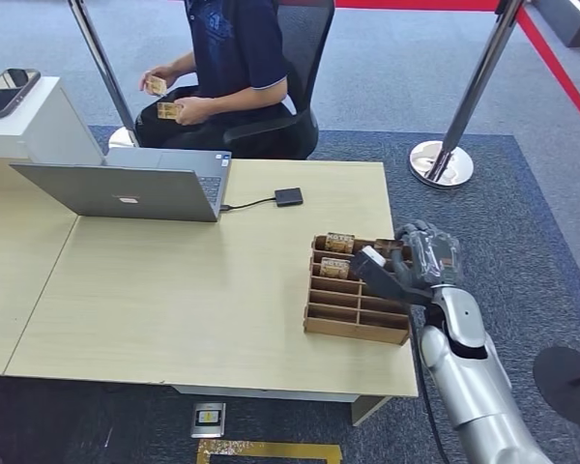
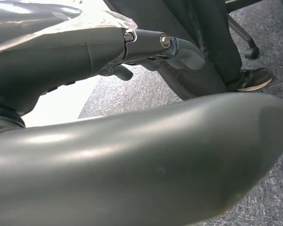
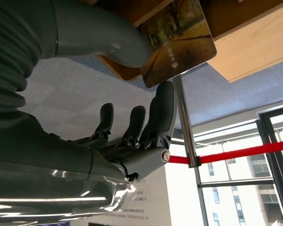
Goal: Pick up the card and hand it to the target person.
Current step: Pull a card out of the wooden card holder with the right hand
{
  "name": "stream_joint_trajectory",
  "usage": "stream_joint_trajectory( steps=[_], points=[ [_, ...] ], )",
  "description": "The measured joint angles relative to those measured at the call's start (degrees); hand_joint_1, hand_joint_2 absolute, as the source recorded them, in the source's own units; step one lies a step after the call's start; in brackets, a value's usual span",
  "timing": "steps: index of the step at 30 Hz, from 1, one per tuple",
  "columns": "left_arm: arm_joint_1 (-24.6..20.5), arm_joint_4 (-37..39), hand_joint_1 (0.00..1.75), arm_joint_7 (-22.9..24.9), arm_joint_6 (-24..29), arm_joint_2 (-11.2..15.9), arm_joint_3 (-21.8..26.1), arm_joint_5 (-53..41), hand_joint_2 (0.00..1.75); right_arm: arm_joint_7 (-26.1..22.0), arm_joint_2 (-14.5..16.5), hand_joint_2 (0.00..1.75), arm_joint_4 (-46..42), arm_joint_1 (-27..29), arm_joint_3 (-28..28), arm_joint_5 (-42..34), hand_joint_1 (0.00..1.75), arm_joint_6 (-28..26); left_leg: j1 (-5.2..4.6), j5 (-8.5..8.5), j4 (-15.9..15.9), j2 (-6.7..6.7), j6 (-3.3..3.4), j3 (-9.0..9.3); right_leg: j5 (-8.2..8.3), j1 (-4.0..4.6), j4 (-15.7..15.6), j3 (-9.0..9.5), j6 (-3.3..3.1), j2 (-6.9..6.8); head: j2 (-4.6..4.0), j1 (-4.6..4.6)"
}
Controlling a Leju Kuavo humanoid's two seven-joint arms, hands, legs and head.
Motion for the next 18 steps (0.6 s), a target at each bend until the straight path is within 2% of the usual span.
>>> stream_joint_trajectory(
  steps=[5, 18],
  points=[
    [0.00, 0.01, 0.00, 0.02, 0.00, 0.00, -0.10, -0.17, 0.00, 0.99, -0.08, 1.75, -0.07, 0.45, 0.41, -0.14, 0.73, 0.15, 0.00, 0.00, 0.00, 0.00, 0.00, 0.01, 0.00, 0.00, 0.00, 0.01, 0.00, 0.00, 0.00, -0.01],
    [0.00, 0.02, 0.00, 0.02, -0.11, 0.00, -0.32, -0.83, 0.00, 1.21, -1.68, 1.75, -2.22, 0.88, 0.56, -1.26, 0.79, 0.16, 0.00, 0.00, 0.00, 0.00, 0.00, -0.01, 0.00, -0.01, 0.00, 0.01, 0.00, 0.00, 0.00, -0.01]
  ],
)
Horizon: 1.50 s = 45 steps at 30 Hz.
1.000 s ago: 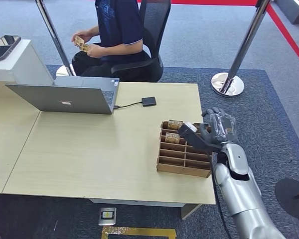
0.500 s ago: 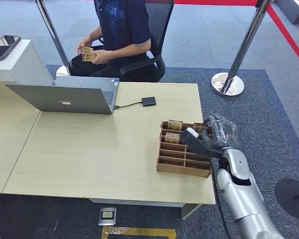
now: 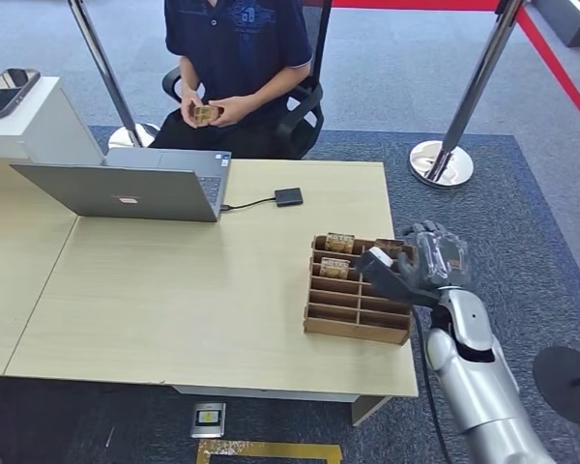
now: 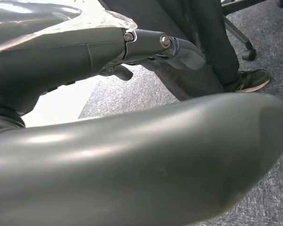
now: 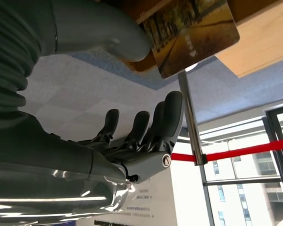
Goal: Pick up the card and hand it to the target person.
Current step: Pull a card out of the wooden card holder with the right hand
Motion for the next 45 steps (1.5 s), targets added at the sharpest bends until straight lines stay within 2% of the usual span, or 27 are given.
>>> stream_joint_trajectory(
  steps=[8, 25, 45],
  points=[
    [-0.01, 0.00, 0.00, -0.12, 0.03, 0.00, 0.02, 0.62, 0.00, -0.70, -0.02, 1.75, -0.20, -1.59, 0.19, -0.58, 0.75, 0.39, 0.00, 0.00, 0.00, 0.00, 0.00, 0.00, 0.00, 0.01, 0.01, 0.00, 0.00, 0.00, 0.00, 0.01],
    [0.00, 0.01, 0.00, -0.25, 0.03, 0.00, 0.01, 0.54, 0.00, -0.54, 1.05, 1.75, 2.67, -3.20, 1.48, -0.54, 0.86, 1.02, 0.00, 0.00, 0.00, 0.00, 0.00, 0.00, 0.00, 0.01, 0.01, 0.00, 0.00, 0.00, 0.00, 0.00],
    [0.00, 0.02, 0.00, -0.24, -0.14, 0.00, -0.04, 0.34, 0.00, -0.36, 1.35, 1.75, 6.09, -3.47, 1.49, -0.91, 0.89, 0.09, 0.00, 0.00, 0.00, 0.00, 0.00, 0.00, 0.00, 0.01, 0.01, 0.00, 0.00, 0.00, 0.00, 0.00]
  ],
)
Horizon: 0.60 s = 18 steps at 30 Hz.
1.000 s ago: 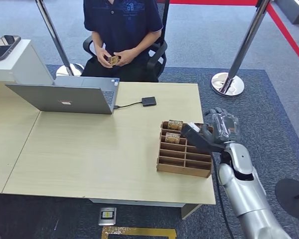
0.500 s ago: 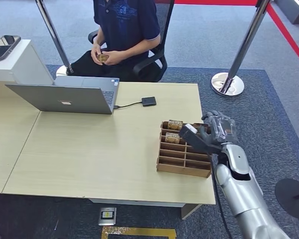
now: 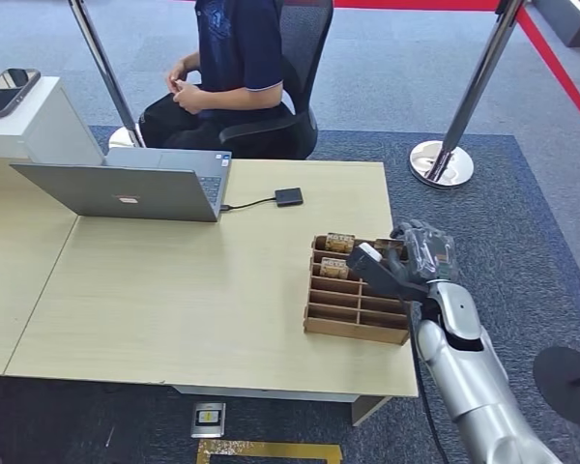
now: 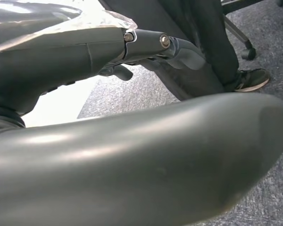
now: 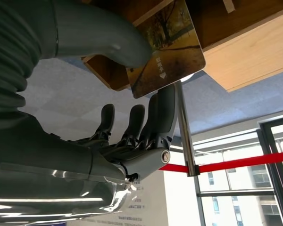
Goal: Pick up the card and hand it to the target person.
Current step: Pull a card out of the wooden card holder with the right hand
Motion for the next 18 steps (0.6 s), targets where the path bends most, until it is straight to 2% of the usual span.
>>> stream_joint_trajectory(
  steps=[4, 14, 18],
  points=[
    [0.00, 0.00, 0.00, 0.03, -0.17, 0.00, -0.04, -0.03, 0.00, 0.16, 0.00, 1.75, 0.04, 0.17, 0.00, -0.15, 0.95, -0.19, 0.00, 0.00, 0.00, 0.00, 0.00, 0.00, 0.00, 0.00, 0.00, 0.00, 0.00, 0.00, 0.00, 0.01],
    [0.00, 0.00, 0.00, 0.20, -0.19, 0.00, -0.05, 0.07, 0.00, 0.71, 0.07, 1.75, 0.02, 0.24, 0.00, -0.14, 1.36, -0.09, 0.00, 0.00, 0.00, 0.00, 0.00, 0.01, 0.00, 0.00, 0.00, 0.01, 0.00, 0.00, 0.00, 0.00],
    [0.00, 0.00, 0.00, 0.20, -0.18, 0.00, -0.05, 0.05, 0.00, 0.78, 0.10, 1.75, 0.02, 0.26, 0.00, -0.09, 1.40, -0.19, 0.00, 0.00, 0.00, 0.00, 0.00, 0.01, 0.00, 0.00, 0.00, 0.01, 0.00, 0.00, 0.00, 0.01]
  ],
)
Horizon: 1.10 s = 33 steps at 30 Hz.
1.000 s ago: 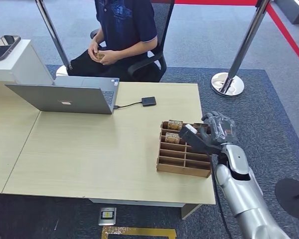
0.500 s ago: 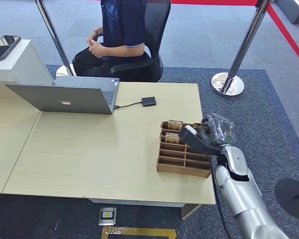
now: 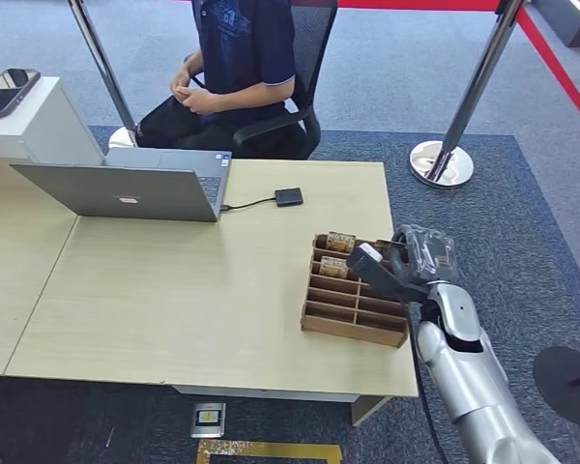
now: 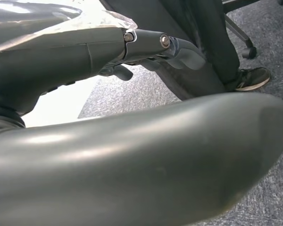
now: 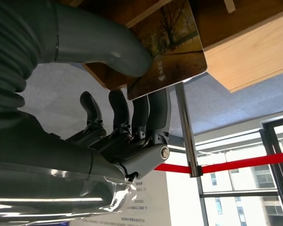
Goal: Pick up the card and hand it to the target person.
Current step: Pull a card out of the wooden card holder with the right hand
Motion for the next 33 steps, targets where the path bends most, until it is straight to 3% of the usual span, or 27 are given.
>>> stream_joint_trajectory(
  steps=[33],
  points=[
    [0.02, 0.00, 0.00, 0.19, 0.08, 0.00, 0.02, 0.60, 0.00, -2.98, 0.44, 1.75, -1.61, -0.24, 0.06, -1.08, 1.32, 0.09, 0.00, 0.01, 0.00, -0.01, -0.01, -0.01, 0.00, 0.00, 0.01, 0.01, 0.00, 0.00, 0.00, -0.01]
  ],
)
